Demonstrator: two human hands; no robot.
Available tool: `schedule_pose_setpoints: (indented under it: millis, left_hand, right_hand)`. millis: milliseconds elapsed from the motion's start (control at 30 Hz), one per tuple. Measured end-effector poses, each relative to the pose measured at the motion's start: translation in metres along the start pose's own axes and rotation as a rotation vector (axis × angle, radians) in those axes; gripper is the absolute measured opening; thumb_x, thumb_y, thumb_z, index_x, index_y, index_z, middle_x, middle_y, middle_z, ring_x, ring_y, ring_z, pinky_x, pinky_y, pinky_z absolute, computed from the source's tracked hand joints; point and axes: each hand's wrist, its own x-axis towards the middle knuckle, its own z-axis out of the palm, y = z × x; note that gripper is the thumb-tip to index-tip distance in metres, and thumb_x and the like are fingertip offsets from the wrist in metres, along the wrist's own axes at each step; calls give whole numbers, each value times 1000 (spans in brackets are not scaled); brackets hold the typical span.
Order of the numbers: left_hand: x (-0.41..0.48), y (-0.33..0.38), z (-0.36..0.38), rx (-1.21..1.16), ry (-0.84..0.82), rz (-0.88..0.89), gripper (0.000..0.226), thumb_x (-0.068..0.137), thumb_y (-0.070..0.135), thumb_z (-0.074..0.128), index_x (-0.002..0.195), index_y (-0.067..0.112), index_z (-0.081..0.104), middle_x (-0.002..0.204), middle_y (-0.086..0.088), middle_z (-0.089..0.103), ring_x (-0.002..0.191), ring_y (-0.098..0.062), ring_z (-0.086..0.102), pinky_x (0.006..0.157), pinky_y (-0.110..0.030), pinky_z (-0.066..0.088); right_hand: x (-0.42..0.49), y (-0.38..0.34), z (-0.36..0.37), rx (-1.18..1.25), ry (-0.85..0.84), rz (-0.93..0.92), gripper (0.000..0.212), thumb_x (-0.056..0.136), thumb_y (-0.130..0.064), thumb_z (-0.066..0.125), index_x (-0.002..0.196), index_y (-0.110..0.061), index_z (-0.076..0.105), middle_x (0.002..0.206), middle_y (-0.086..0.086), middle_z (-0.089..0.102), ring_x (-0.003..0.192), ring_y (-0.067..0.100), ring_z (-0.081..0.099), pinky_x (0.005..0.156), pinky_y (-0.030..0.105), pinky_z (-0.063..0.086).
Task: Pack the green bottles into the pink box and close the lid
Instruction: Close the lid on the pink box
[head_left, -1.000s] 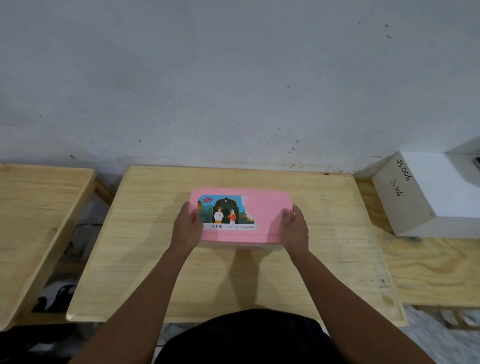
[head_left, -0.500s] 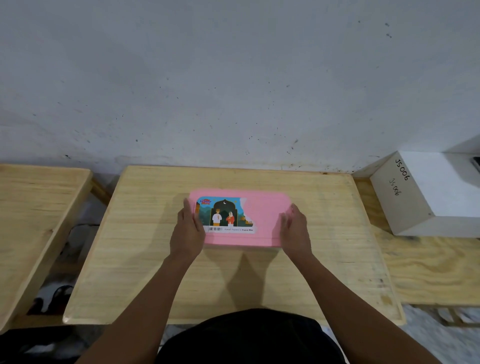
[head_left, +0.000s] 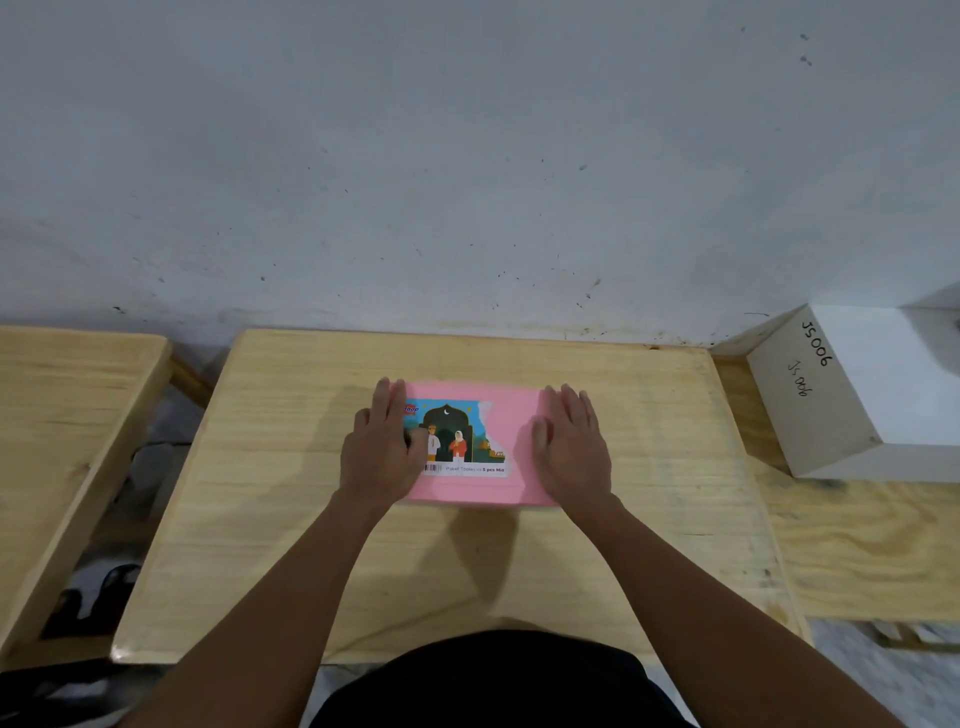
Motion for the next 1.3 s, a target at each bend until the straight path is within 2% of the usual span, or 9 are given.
schedule_pose_setpoints:
  millis: [167, 300, 400, 567, 667, 767, 833, 967, 1300]
  left_hand:
    - [4, -1, 5, 73, 42, 27, 73, 79, 52, 27, 143, 18, 27, 150, -5, 28, 97, -33, 52, 65, -41, 55]
    - [3, 0, 5, 27, 39, 15, 70, 81, 52, 36, 143, 21, 25, 150, -2, 25, 99, -30, 51, 63, -41, 55]
    - [3, 0, 4, -30, 47, -2, 66, 85, 43, 50, 143, 23, 26, 152, 1, 24, 104, -29, 51, 68, -41, 55]
    - [1, 1, 4, -179, 127, -81, 51, 91, 32, 50, 140, 22, 40, 153, 3, 32, 116, -22, 54, 81, -37, 51]
    - [-3, 5, 0, -255, 204, -160, 42, 93, 31, 46, 134, 21, 43, 138, 3, 47, 105, -25, 60, 75, -35, 48]
    - [-2, 1, 2, -370, 180, -394, 35, 93, 36, 44, 124, 24, 50, 105, 2, 62, 90, -26, 60, 75, -35, 45]
    - [0, -4, 3, -533, 133, -554, 36, 89, 42, 43, 107, 18, 62, 97, -5, 67, 92, -31, 61, 77, -37, 47]
    - [4, -10, 5, -609, 104, -508, 36, 93, 36, 45, 80, 8, 63, 81, -11, 64, 82, -33, 59, 69, -33, 40]
    - [73, 12, -5, -683, 41, -522, 35, 90, 35, 47, 78, 6, 62, 79, -9, 64, 74, -29, 57, 62, -32, 42]
  right_hand:
    - [-2, -1, -1, 56, -10, 2, 51, 101, -32, 32, 150, -16, 31, 157, 9, 27, 149, 27, 13, 118, 44, 26]
    - [-6, -4, -2, 56, 33, 1, 49, 101, -32, 35, 147, -16, 35, 156, 9, 30, 148, 27, 17, 113, 46, 35]
    - [-6, -5, -2, 45, 40, 15, 49, 100, -34, 36, 146, -18, 36, 157, 7, 30, 148, 25, 17, 110, 42, 36]
    - [-7, -6, -3, 179, 76, 60, 50, 99, -33, 42, 146, -16, 39, 156, 4, 32, 146, 22, 25, 109, 40, 37]
    - [-7, -8, -9, 325, 124, 159, 51, 98, -33, 44, 146, -16, 37, 151, 2, 37, 134, 19, 43, 99, 38, 46]
    - [-8, 0, -13, 546, 52, 345, 56, 96, -37, 52, 146, -19, 35, 145, 0, 46, 127, 19, 49, 96, 31, 40]
    - [-7, 10, -11, 670, -19, 460, 50, 91, -44, 55, 133, -20, 49, 125, 1, 62, 114, 24, 59, 86, 33, 48]
    - [-4, 15, -9, 706, -19, 458, 26, 89, -40, 55, 99, -17, 63, 90, -4, 65, 85, 20, 60, 68, 29, 44]
    - [66, 14, -22, 724, 0, 484, 24, 76, -43, 49, 81, -21, 54, 75, -9, 50, 72, 17, 46, 69, 29, 40]
